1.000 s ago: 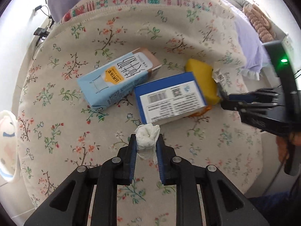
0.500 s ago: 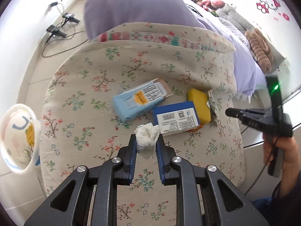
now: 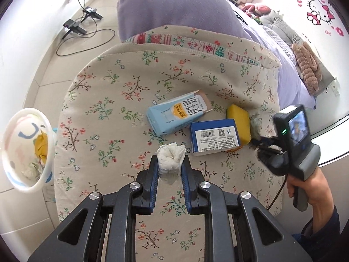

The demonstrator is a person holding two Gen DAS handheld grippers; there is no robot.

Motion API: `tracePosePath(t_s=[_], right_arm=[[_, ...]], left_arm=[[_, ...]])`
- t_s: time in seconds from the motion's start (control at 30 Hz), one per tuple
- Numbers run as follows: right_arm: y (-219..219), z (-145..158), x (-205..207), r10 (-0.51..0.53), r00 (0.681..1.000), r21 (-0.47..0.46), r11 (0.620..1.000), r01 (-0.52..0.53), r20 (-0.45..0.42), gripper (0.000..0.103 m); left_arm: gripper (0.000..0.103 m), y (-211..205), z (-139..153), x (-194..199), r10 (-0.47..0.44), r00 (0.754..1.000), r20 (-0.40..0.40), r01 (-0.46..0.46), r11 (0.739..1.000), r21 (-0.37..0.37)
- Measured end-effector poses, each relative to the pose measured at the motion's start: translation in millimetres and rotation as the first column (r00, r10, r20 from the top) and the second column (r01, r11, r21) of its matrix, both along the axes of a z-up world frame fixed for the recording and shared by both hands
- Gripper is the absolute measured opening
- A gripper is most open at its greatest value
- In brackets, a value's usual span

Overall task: Collect trash
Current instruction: 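Grasp the white pecan-nut wrapper with the right gripper, then carry tissue and pecan wrapper over the white bucket and open both grippers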

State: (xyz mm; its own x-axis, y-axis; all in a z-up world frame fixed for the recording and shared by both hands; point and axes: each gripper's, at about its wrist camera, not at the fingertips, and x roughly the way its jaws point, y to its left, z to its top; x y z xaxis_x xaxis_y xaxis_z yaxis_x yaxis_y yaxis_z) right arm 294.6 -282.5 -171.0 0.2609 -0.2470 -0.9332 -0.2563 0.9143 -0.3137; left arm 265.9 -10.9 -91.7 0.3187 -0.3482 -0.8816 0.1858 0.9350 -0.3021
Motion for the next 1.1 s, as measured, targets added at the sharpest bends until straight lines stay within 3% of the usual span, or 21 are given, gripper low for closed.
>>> tracePosePath(t_s=[0.03, 0.07, 0.33, 0.53, 0.73, 0.9, 1.1], right_arm=[[-2.2, 2.5, 1.4, -0.037, 0.999, 0.001, 0.999, 0.037, -0.015, 0.011], [-6.9, 9.9, 2.8, -0.073, 0.997, 0.017, 0.997, 0.073, -0.001, 0.008], [-33.7, 41.9, 10.9, -0.169, 0.985, 0.191, 0.969, 0.159, 0.039, 0.008], [-46.3, 82.6, 10.6, -0.238, 0.968, 0.364, 0.911, 0.193, 0.082, 0.008], [-52.1, 115.4, 7.2, -0.254, 0.958, 0.517, 0.842, 0.152, 0.133, 0.008], [-18.6, 130.0, 5.5, -0.180, 0.970, 0.608, 0.792, 0.045, 0.164, 0.008], [35.9, 151.5, -0.9, -0.086, 0.978, 0.714, 0.696, -0.078, 0.190, 0.008]], left_arm=[[0.021, 1.7, 0.6, 0.3, 0.003, 1.000, 0.000, -0.003, 1.000, -0.004], [0.021, 3.2, 1.2, 0.5, 0.006, 1.000, 0.000, -0.006, 1.000, -0.007], [0.021, 15.0, 7.0, 0.5, 0.024, 1.000, 0.001, -0.024, 0.999, -0.032], [0.021, 36.9, 18.6, 3.3, 0.069, 0.998, 0.009, -0.068, 0.994, -0.087], [0.021, 65.9, 25.7, 8.7, 0.144, 0.990, 0.003, -0.142, 0.981, -0.131], [0.021, 108.4, 38.4, 13.5, 0.267, 0.964, 0.014, -0.260, 0.949, -0.176], [0.021, 156.9, 33.4, 17.5, 0.365, 0.931, -0.016, -0.361, 0.914, -0.184]])
